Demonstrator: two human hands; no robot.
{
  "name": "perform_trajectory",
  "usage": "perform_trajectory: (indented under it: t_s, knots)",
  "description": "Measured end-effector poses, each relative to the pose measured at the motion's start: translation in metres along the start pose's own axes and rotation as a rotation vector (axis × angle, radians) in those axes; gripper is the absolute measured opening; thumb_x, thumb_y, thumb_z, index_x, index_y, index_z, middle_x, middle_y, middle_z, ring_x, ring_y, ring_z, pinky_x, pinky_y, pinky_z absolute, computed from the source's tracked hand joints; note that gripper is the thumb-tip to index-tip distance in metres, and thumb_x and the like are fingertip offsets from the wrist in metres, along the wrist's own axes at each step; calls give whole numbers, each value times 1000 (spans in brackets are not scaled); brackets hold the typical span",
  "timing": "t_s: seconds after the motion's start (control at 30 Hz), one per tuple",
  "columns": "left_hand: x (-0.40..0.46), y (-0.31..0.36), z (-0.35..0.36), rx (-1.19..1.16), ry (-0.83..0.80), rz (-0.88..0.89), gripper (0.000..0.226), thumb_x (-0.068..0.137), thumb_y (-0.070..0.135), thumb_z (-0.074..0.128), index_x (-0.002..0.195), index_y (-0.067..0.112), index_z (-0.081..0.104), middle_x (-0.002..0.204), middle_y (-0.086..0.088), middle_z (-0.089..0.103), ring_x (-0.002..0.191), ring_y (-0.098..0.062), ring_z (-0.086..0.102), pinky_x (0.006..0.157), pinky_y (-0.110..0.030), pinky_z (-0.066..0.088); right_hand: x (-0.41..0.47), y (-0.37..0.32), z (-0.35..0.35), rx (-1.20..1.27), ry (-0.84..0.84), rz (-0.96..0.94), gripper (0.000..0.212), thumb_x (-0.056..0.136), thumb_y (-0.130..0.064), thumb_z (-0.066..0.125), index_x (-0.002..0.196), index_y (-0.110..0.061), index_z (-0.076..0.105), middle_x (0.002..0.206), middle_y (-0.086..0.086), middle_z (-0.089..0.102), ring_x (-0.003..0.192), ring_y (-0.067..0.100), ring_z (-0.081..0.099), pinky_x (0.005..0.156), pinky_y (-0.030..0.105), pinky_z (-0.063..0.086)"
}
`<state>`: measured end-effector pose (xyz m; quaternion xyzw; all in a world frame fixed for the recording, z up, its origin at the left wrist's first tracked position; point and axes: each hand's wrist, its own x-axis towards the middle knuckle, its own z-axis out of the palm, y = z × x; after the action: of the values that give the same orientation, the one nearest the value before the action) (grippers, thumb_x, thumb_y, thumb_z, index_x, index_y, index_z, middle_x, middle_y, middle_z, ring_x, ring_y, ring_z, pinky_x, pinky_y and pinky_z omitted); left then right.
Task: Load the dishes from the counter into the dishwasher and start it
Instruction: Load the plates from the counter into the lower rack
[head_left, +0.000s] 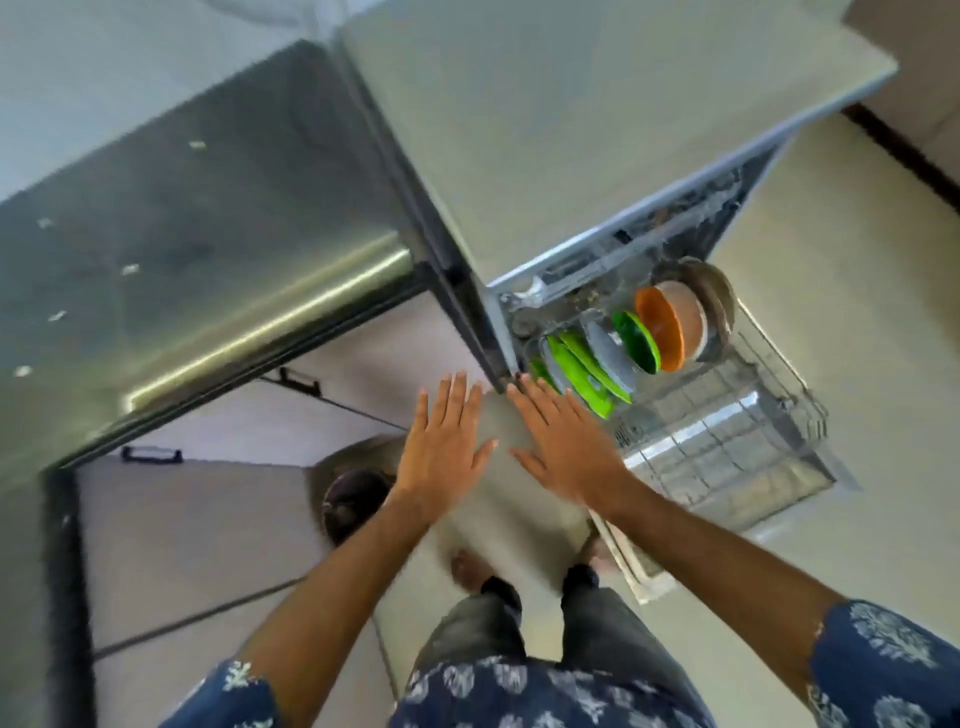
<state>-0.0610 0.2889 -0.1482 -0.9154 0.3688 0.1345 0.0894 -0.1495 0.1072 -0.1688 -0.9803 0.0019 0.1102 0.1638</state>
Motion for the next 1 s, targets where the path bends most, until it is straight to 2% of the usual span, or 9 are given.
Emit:
perform_trajectory:
  t_s: [0.17,0.27,0.47,0.57,0.7,0.83,1.0]
  knots:
    - [-84,-82,-31,-57,121,-251,75,103,51,31,160,9,7,168,-15,-1,155,-31,-4,124,-54,1,32,-92,-54,-87,28,-232,80,98,-51,44,160,-17,6,167,8,5,153,25,10,123,47,13]
    - [-137,-138,-35,-91,198,-426,75,102,53,29,160,9,9,167,-15,0,155,-32,-3,124,-54,2,64,-159,-69,-179,42,-376,79,99,-51,40,159,-17,3,167,7,6,153,25,12,123,46,13]
    - [-244,-244,-22,-122,254,-728,76,102,57,20,160,13,1,168,-11,-9,154,-28,-14,120,-47,-19,119,-298,-85,-258,58,-628,73,102,-51,36,160,-18,5,167,3,5,153,23,10,124,45,13]
    - [-292,-287,-11,-150,281,-880,75,102,58,19,160,15,0,168,-9,-10,154,-26,-14,123,-48,-13,139,-362,-88,-275,57,-739,70,102,-46,40,159,-19,11,166,4,13,152,23,16,123,46,16]
    - [-346,-322,2,-189,310,-1046,73,103,56,25,160,12,9,168,-13,0,155,-29,-6,122,-49,-9,164,-437,-89,-334,53,-848,69,100,-42,44,158,-17,16,164,7,18,149,25,24,122,46,19]
    - [-374,-350,17,-239,317,-1142,73,103,57,24,160,12,11,168,-14,2,155,-29,-5,125,-52,1,192,-493,-86,-339,39,-892,66,101,-43,42,157,-16,19,163,6,21,147,25,28,122,47,21]
    - [-375,-390,28,-278,319,-1178,74,103,57,21,160,11,8,168,-14,1,155,-31,-5,125,-52,1,236,-544,-83,-344,22,-947,63,102,-44,43,155,-18,23,162,6,26,146,26,31,120,48,24]
